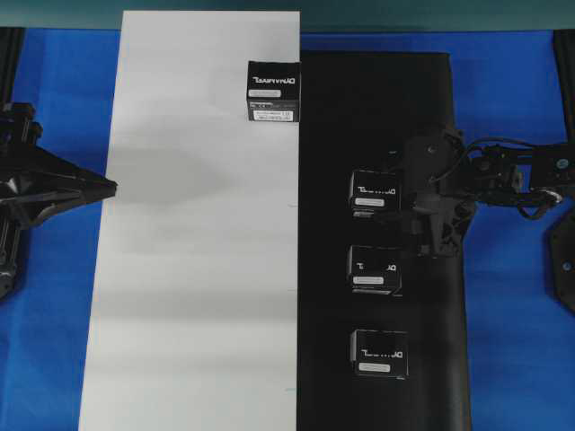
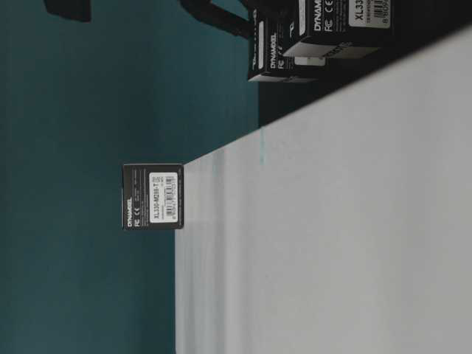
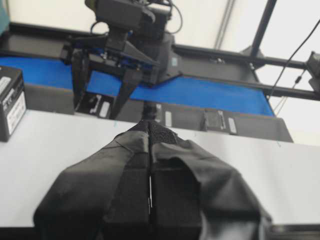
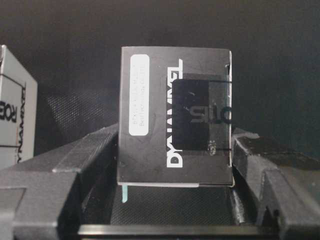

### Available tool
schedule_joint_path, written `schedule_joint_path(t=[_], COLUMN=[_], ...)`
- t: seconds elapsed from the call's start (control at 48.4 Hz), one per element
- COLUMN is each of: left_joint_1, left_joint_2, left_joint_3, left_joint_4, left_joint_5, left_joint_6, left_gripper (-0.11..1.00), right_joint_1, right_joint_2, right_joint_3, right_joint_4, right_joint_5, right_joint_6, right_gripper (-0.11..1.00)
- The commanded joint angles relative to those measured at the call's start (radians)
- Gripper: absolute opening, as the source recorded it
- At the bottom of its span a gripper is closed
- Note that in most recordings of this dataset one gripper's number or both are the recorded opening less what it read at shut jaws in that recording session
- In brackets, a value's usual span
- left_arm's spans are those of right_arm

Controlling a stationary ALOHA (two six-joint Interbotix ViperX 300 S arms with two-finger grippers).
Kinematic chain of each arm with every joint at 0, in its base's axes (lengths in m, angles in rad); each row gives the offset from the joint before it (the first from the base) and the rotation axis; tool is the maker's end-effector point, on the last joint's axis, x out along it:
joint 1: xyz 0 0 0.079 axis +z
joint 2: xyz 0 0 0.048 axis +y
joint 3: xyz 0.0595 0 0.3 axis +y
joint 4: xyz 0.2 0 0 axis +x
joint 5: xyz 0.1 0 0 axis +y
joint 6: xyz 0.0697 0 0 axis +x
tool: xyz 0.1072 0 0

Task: Place the box from the black base onto the white base.
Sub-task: 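Close the right gripper on the box and lift it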

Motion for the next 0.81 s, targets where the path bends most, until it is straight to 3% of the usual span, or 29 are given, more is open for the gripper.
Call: schedule_joint_path(t=[0.0, 0.331, 0.786], left_joint_1=[-0.002, -0.002, 0.0], left_joint_2=[0.003, -0.003, -0.005], left_joint_3=[-0.026, -0.026, -0.026], left_joint_4=[0.003, 0.002, 0.003], left_joint_5=[-0.003, -0.003, -0.002], left_joint_6=[-0.002, -0.002, -0.002], left_gripper=[-0.07, -0.07, -0.07], right_joint_1=[0.003, -0.012, -0.038], right_joint_2=[-0.006, -0.072, -0.245], right_joint_3=[-0.018, -0.109, -0.172], right_joint_4=[0.0, 0.014, 0.015], right_joint_5=[0.002, 0.222, 0.331], right_joint_6=[0.008, 0.038, 0.044], right_gripper=[0.59, 0.51, 0.51])
